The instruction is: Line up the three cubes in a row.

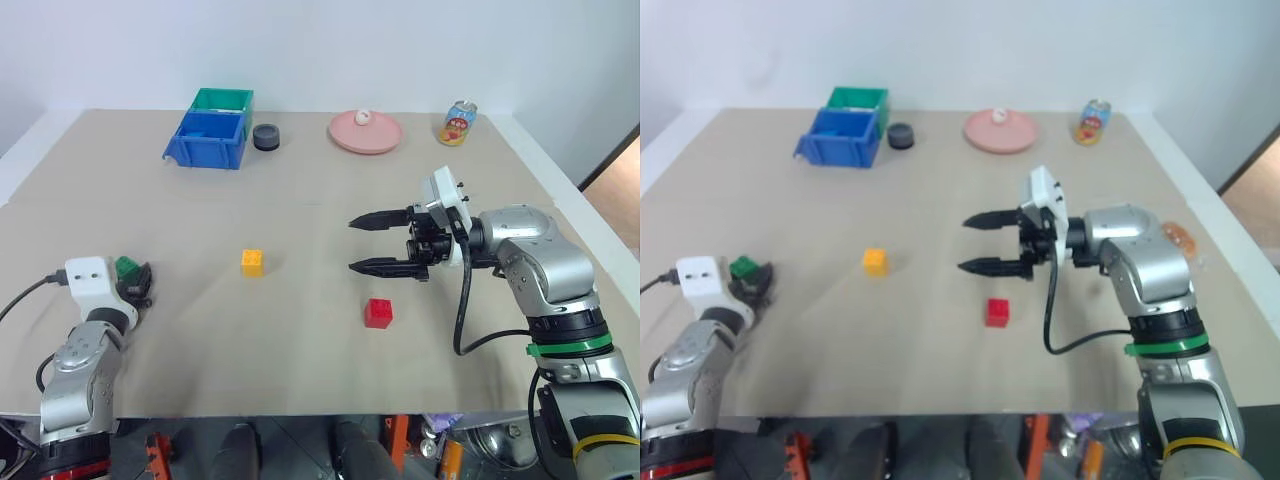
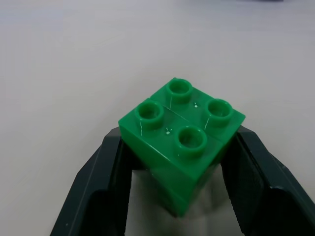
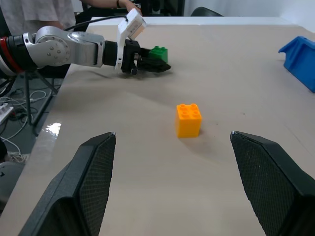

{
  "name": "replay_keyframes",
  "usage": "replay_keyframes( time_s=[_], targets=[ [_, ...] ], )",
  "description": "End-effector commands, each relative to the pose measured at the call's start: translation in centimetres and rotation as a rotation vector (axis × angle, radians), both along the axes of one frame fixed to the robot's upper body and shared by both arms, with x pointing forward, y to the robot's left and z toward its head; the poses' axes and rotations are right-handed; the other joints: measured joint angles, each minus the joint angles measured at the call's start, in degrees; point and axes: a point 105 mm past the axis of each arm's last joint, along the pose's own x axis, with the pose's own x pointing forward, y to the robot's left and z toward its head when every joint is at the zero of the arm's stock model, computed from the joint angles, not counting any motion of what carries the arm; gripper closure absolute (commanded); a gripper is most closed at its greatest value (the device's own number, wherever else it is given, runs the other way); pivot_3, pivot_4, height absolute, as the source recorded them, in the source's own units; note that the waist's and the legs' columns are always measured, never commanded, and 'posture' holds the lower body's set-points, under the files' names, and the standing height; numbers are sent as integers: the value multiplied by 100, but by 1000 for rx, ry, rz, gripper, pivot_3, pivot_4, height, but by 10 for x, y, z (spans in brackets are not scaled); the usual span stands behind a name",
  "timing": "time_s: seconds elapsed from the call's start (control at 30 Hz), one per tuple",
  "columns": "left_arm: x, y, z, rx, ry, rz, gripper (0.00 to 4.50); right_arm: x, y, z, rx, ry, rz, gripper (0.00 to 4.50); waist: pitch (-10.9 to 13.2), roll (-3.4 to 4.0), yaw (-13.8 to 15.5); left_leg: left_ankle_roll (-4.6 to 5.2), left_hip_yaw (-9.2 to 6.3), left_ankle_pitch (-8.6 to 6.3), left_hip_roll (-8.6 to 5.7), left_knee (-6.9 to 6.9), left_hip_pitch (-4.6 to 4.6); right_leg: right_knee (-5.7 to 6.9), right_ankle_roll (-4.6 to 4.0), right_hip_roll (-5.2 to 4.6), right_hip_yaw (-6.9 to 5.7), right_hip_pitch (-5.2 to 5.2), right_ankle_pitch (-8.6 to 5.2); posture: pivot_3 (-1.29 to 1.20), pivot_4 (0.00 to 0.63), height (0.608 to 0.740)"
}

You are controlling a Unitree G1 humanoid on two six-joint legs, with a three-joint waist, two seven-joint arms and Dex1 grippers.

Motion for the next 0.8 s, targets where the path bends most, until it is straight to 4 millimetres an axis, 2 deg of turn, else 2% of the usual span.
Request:
replay_keyframes(
  time_s=[0.03, 0.13, 0.23, 0.37, 0.6, 0.8],
  targets=[
    [4, -14, 30, 39, -117, -180, 2476, 0, -2, 13, -2, -52, 6, 654, 0, 0, 2, 0, 1, 0, 1, -4, -7, 0, -1, 0, 0, -9, 0, 0, 150, 740],
    [-3, -37, 39, 79, -151, -446, 2476, -1, -6, 16, -14, -57, -3, 654, 0, 0, 0, -1, 3, -1, 1, -8, -18, 0, -1, -1, 0, -19, -4, 0, 150, 740],
    [-12, -53, 39, 62, -152, -622, 2476, 0, -10, 16, -23, -59, -13, 654, 0, 1, 2, -1, 4, -1, 2, -26, -35, 1, 19, -2, -1, -43, 1, 0, 150, 740],
    [-27, -88, 40, 43, -126, -911, 2476, -2, -13, 19, -27, -63, -21, 654, 0, 1, 0, -1, 3, -1, 3, -48, -35, 1, 16, 0, -1, -51, -8, 0, 150, 740],
    [-28, -133, 34, 58, -90, -1162, 2476, -6, -16, 22, -32, -71, -39, 654, 1, 1, 3, 0, 3, 0, 2, -50, -34, 2, 17, 1, -1, -51, -10, 0, 150, 740],
    [-23, -162, 22, 129, -78, -1269, 2476, -11, -22, 23, -36, -74, -68, 654, 0, 1, 6, 0, 2, 0, 2, -50, -34, 2, 18, 2, -1, -50, -10, 0, 150, 740]
  ],
)
